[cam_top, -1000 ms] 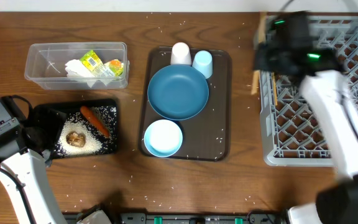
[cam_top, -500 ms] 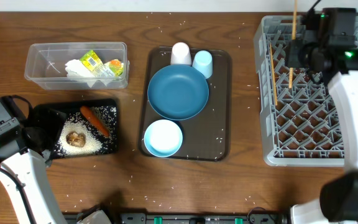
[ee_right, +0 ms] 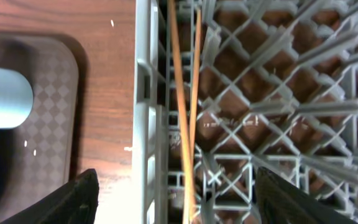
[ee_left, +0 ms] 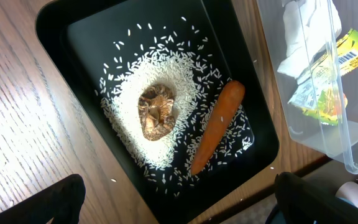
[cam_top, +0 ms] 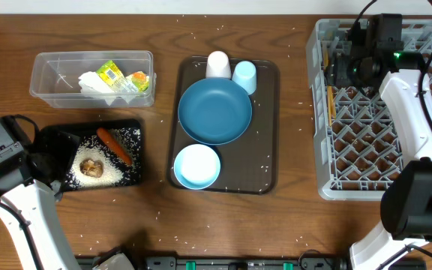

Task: Sort waste into correct bins and load items into the dishwasher rack
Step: 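Carry the chopstick to the dish rack and insert it upright, then move the right gripper to the small light-blue bowl on the brown tray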

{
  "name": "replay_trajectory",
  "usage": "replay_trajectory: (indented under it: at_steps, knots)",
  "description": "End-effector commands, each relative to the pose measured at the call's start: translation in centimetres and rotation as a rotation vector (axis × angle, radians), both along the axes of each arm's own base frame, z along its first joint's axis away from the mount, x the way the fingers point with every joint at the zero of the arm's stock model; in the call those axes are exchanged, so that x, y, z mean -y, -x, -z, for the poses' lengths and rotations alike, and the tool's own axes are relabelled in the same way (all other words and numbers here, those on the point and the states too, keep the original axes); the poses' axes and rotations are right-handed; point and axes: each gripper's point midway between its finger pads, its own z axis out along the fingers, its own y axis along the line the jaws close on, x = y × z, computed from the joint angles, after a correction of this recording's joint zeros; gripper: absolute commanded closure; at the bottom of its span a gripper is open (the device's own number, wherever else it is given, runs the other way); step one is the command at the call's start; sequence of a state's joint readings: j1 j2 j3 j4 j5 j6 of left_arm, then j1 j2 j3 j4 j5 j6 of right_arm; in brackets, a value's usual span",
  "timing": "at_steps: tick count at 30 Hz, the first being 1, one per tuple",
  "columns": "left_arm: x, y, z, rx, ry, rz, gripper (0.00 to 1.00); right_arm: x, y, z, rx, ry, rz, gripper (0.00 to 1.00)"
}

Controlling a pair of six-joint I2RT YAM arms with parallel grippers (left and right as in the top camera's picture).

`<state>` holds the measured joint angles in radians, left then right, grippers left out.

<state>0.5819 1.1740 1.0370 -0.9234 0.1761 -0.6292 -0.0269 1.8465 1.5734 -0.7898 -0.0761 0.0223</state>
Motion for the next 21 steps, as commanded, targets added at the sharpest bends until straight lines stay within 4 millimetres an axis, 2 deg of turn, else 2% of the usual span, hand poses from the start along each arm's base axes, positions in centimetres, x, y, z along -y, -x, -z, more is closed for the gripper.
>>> replay_trajectory:
  at_steps: [1, 8, 11, 14, 16, 21]
  knots:
    - [-0.2, 0.3, 0.1, -0.009, -0.005, -0.014, 0.02, -1.1, 0.1, -2.6, 0.044, -0.025, 0.013, 0.24]
    - [-0.2, 0.3, 0.1, -0.009, -0.005, -0.014, 0.02, -5.5, 1.8, -6.4, 0.098, -0.066, -0.029, 0.24]
    - [-0.2, 0.3, 0.1, -0.009, -0.005, -0.014, 0.02, -9.4, 2.9, -7.4, 0.105, -0.100, -0.101, 0.24]
    - [-0.2, 0.3, 0.1, -0.009, -0.005, -0.014, 0.02, -14.1, 4.0, -7.2, 0.101, -0.101, -0.206, 0.25]
    - [-0.2, 0.3, 0.1, -0.009, -0.005, -0.014, 0.02, -16.1, 4.6, -6.7, 0.091, -0.085, -0.250, 0.24]
    - [-0.2, 0.3, 0.1, -0.009, -0.005, -0.014, 0.02, -21.8, 6.4, -3.8, 0.026, -0.072, -0.347, 0.24]
